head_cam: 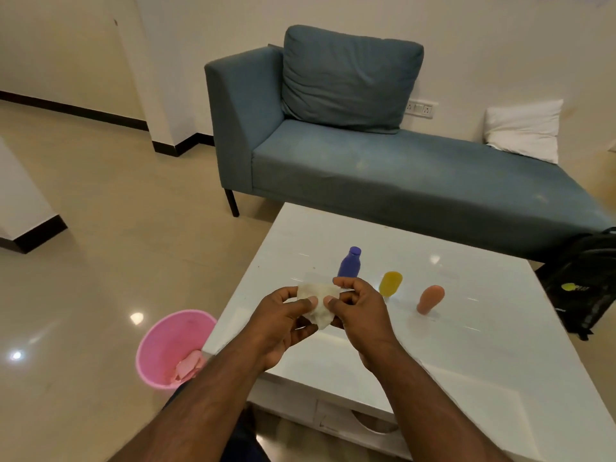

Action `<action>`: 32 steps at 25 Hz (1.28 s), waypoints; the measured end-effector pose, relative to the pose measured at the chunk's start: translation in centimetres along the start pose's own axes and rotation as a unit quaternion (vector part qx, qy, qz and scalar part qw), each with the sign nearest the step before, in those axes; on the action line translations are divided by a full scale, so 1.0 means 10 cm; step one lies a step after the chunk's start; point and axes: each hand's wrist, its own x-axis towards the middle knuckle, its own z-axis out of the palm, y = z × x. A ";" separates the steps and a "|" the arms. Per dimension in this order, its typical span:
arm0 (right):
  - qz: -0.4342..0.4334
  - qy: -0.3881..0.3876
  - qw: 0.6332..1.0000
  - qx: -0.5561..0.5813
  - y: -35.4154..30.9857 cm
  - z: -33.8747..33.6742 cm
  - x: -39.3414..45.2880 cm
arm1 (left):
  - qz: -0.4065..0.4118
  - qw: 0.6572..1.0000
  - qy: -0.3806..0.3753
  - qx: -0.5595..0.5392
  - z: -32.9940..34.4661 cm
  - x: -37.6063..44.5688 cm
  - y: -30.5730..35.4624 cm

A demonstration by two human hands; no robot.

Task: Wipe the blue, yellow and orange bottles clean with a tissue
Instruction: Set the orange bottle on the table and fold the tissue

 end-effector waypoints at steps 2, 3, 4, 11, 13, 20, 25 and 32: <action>0.001 -0.009 0.999 -0.032 0.01 0.17 0.07 | -0.001 1.000 0.024 0.005 -0.16 0.09 0.00; -0.004 -0.013 0.998 -0.059 0.03 0.25 0.11 | -0.003 0.999 0.032 0.012 -0.25 0.14 0.00; -0.010 -0.022 0.996 -0.085 0.05 0.33 0.15 | -0.007 0.999 0.037 0.020 -0.34 0.18 0.00; 0.007 -0.126 0.979 -0.162 0.16 0.93 0.48 | -0.011 0.994 0.104 0.023 -0.98 0.46 0.02; 0.022 -0.122 0.984 -0.125 0.20 1.13 0.53 | -0.030 0.992 0.121 -0.035 -1.14 0.53 0.00; -0.013 -0.153 0.972 -0.178 0.45 1.78 0.65 | -0.018 0.974 0.220 -0.059 -1.65 0.71 -0.21; -0.056 -0.237 0.932 -0.269 0.62 2.29 0.80 | -0.010 0.963 0.270 -0.010 -2.11 0.81 -0.30; -0.166 -0.321 0.821 -0.442 0.89 2.97 1.11 | -0.038 0.935 0.352 0.024 -2.83 1.09 -0.67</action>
